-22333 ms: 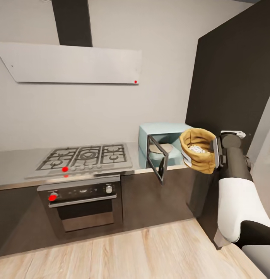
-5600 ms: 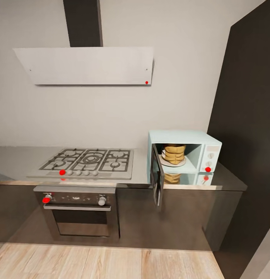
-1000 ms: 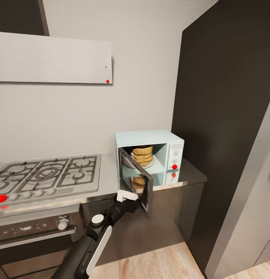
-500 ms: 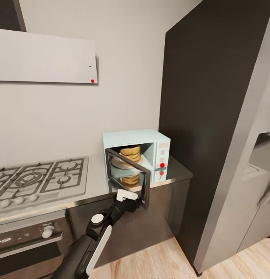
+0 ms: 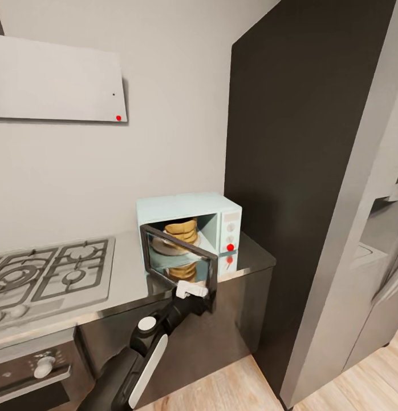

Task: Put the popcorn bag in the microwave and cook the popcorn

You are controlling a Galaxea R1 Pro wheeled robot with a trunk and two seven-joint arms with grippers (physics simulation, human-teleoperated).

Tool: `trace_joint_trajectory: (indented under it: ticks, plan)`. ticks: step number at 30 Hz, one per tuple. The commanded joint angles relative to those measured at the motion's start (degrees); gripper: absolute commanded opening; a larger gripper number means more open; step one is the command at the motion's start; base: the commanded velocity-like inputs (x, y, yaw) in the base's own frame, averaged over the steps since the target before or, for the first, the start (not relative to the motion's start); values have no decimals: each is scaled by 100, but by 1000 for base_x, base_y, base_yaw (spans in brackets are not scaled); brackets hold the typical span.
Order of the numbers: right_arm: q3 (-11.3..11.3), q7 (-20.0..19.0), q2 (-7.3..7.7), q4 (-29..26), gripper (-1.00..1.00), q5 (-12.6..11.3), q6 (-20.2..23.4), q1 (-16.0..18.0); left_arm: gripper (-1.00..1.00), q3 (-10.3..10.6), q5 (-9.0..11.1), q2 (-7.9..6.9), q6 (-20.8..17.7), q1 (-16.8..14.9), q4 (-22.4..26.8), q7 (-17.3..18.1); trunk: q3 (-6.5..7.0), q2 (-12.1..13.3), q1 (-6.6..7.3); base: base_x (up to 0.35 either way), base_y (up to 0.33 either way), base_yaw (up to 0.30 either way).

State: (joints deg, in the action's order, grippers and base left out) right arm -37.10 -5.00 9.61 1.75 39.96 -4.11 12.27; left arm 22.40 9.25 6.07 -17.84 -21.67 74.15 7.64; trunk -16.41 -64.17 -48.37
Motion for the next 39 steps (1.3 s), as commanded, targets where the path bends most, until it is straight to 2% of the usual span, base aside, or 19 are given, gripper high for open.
trace_joint_trajectory:
  ticks: [1,39]
  plan:
    - [-43,-3,6,18,100,29,-29,8,100,-225,-19,-1,-33,-4,3,-17,-8,-4,-3,218,0,0]
    - [-43,-10,6,18,100,29,-31,6,100,-218,-11,16,-12,-4,-33,-17,-8,-4,-3,226,0,0]
